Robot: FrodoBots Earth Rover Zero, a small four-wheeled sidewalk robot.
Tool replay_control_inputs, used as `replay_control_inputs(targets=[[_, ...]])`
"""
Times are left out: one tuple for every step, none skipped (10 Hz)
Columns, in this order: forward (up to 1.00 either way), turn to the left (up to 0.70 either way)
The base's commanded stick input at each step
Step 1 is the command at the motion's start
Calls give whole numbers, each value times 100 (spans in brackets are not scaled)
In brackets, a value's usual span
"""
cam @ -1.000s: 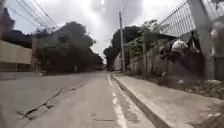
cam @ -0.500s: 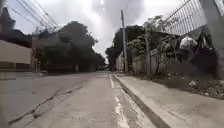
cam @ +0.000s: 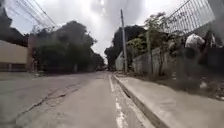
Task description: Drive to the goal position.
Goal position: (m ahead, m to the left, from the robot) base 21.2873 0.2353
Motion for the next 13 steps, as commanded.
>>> replay_control_inputs(targets=[[70, -26], [70, -10], [70, 0], [70, 0], [70, 0], [70, 0], [70, 0], [70, 0], [70, 0], [70, 0], [70, 0], [70, 0], [70, 0]])
